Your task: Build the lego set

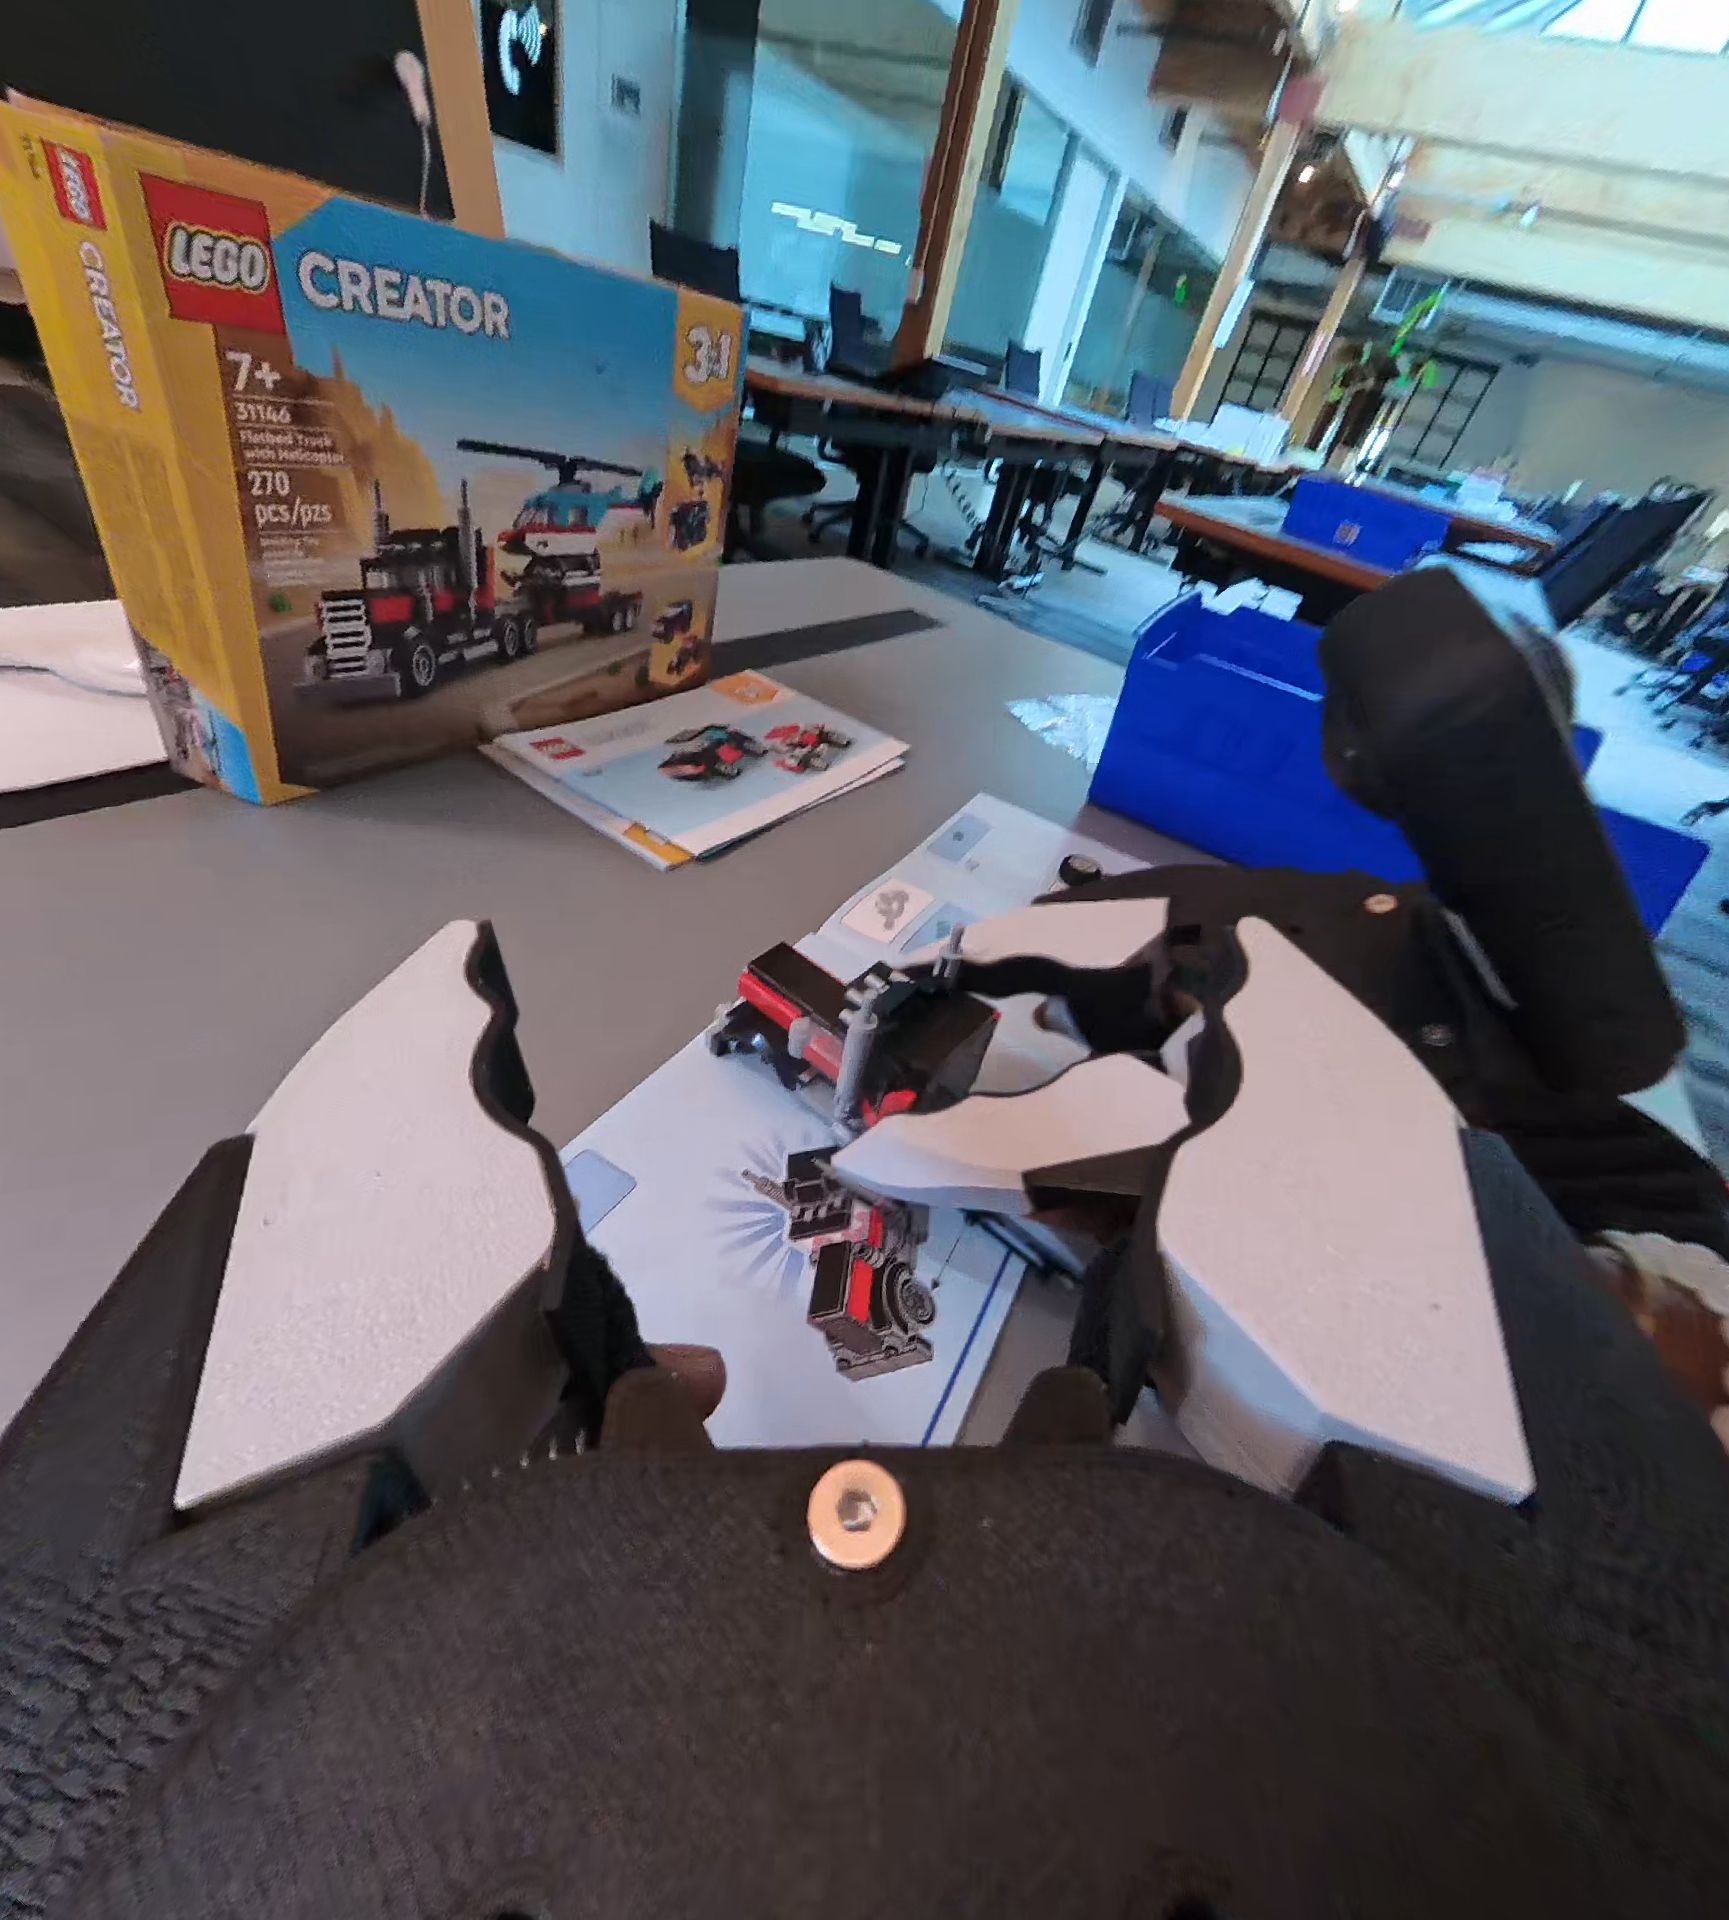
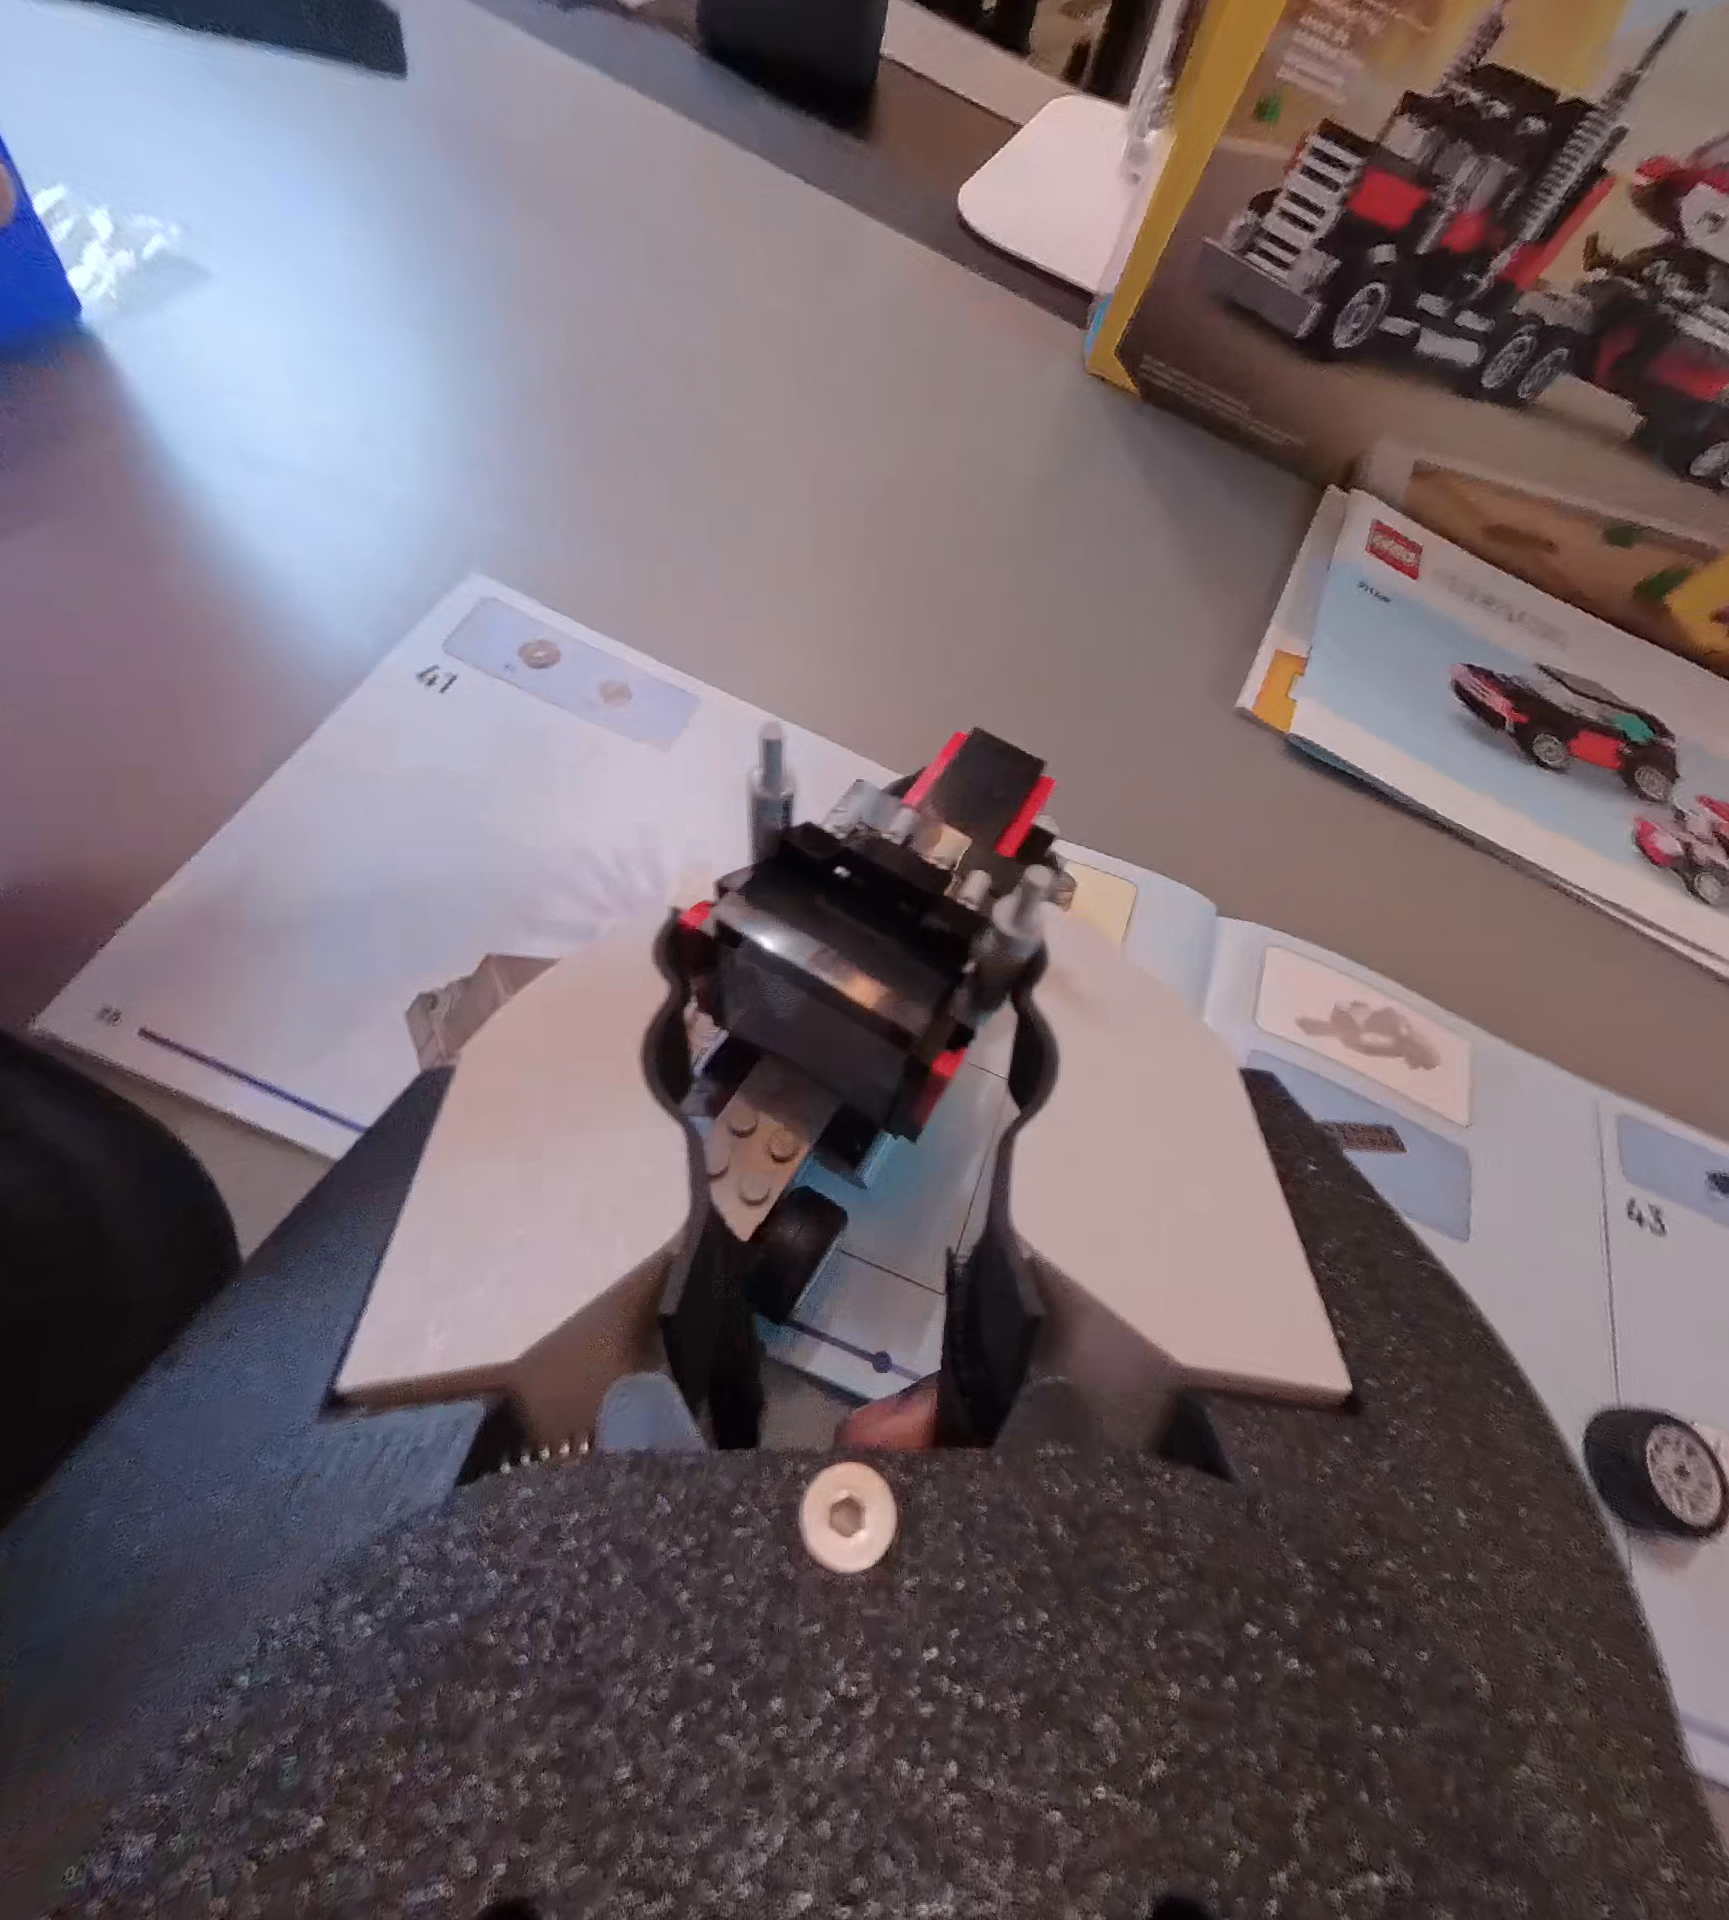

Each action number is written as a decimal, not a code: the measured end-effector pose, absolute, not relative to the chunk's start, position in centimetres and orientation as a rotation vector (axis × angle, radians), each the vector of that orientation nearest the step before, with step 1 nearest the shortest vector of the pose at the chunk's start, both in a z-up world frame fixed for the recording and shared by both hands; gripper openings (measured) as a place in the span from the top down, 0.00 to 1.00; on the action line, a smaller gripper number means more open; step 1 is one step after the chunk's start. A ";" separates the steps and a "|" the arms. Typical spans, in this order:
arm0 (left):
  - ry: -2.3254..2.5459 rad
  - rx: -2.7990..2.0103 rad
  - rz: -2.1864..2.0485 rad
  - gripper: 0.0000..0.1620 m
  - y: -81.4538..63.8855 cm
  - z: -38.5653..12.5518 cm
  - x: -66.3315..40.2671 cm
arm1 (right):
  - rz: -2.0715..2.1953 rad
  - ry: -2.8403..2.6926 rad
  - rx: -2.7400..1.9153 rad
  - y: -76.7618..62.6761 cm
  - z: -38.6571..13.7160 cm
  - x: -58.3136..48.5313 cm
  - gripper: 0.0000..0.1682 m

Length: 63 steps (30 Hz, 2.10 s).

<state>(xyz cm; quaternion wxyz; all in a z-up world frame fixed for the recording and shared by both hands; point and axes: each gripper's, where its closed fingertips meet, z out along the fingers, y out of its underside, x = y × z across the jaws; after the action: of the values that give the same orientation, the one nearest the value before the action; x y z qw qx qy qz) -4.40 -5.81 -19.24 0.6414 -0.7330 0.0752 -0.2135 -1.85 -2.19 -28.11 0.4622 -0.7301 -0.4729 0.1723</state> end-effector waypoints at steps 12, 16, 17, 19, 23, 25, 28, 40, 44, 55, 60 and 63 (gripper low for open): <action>0.718 -1.627 -0.210 0.29 -8.1 -20.9 -1.3 | 1.791 -1.135 -1.895 -5.4 -20.9 0.8 0.66; 0.842 -1.456 -0.097 0.37 -8.3 -19.8 0.3 | 2.257 -1.351 -1.827 -7.3 -18.6 2.7 0.66; 0.852 -1.405 -0.130 0.39 -8.7 -19.2 0.9 | 2.330 -1.433 -1.816 -7.8 -18.5 3.1 0.66; 0.869 -1.331 -0.244 0.42 -9.5 -18.6 2.1 | 2.431 -1.571 -1.782 -8.7 -18.3 3.4 0.66; 0.916 -1.320 -0.318 0.51 -10.0 -19.2 3.3 | 2.610 -1.757 -1.643 -9.9 -17.4 3.1 0.66; 0.927 -1.342 -0.281 0.57 -9.6 -19.7 3.4 | 2.658 -1.825 -1.596 -10.0 -17.4 2.7 0.66; 0.937 -1.403 -0.189 0.70 -8.7 -21.0 2.9 | 2.715 -1.896 -1.565 -9.6 -18.0 2.2 0.66; 0.955 -1.693 -0.094 0.74 -6.7 -26.4 0.5 | 2.074 -1.912 -1.814 -1.9 -23.3 -1.5 0.62; 0.957 -1.711 -0.073 0.74 -6.4 -26.7 0.2 | 1.747 -1.907 -1.627 0.0 -19.4 0.1 0.61; 0.967 -1.735 -0.048 0.74 -6.3 -27.1 0.2 | 0.612 -2.279 -1.600 1.5 -29.2 10.3 0.78; 0.966 -1.738 -0.047 0.74 -6.3 -27.2 0.2 | 0.614 -2.299 -1.611 2.1 -29.7 10.1 0.79; 0.961 -1.743 -0.052 0.74 -6.3 -27.2 0.1 | 0.561 -2.352 -1.597 2.3 -30.2 10.3 0.86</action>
<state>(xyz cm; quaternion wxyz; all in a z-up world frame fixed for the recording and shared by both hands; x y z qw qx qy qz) 0.13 -6.31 -27.16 0.5439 -0.7346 0.4050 -0.0220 10.32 2.26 -30.24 0.1218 -0.5471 -0.8056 0.1922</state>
